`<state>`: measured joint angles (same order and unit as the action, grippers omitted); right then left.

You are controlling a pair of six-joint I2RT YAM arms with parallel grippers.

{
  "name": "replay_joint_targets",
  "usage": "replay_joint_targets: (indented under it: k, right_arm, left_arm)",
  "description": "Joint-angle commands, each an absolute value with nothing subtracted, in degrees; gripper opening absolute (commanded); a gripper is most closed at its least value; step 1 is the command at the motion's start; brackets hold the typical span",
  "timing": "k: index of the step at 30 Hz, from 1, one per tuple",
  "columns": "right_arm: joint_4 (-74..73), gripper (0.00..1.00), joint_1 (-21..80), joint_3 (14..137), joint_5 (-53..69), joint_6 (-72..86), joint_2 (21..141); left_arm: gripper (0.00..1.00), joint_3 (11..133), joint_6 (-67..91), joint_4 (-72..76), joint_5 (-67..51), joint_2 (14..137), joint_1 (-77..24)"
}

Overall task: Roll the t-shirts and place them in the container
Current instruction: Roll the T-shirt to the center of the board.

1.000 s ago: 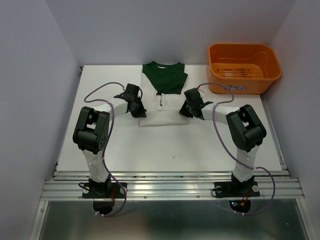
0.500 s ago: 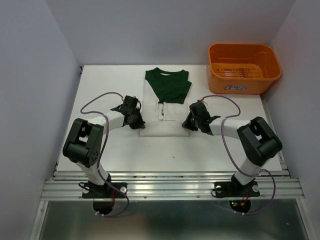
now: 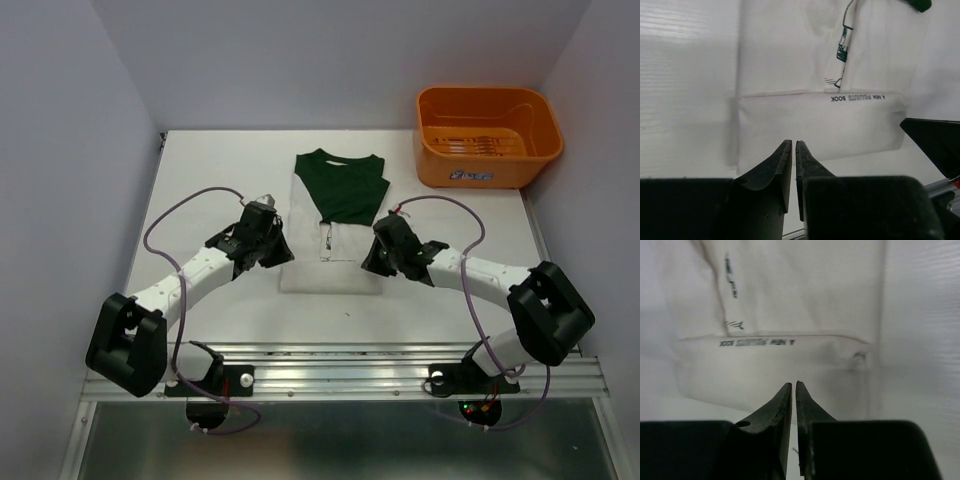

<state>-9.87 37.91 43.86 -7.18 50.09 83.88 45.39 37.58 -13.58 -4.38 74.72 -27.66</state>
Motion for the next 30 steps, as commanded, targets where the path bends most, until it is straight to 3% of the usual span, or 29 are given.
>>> replay_joint_targets:
  k: [1,9,17,25,30]
  right_arm:
    - [-11.2,0.14,42.2,50.4,-8.6,49.1,84.0]
    - [-4.5,0.16,44.6,50.6,-1.5,52.6,91.7]
    - [-3.9,0.15,44.6,46.3,-4.0,55.3,97.3]
    - [-8.1,0.17,44.6,43.5,-10.9,55.8,85.7]
    - [-14.0,0.20,44.1,41.1,-15.7,56.9,74.3]
  left_arm:
    - [0.20,46.8,38.9,-12.9,-7.2,74.0,-30.1]
    - [0.20,46.3,41.4,-5.0,-14.2,80.6,-34.8]
    - [0.18,46.9,38.5,-3.3,-11.1,91.1,-35.0]
    - [0.18,52.9,36.0,-10.9,-6.1,85.7,-34.9]
    - [0.27,53.2,35.5,-15.9,-2.7,78.6,-33.7]
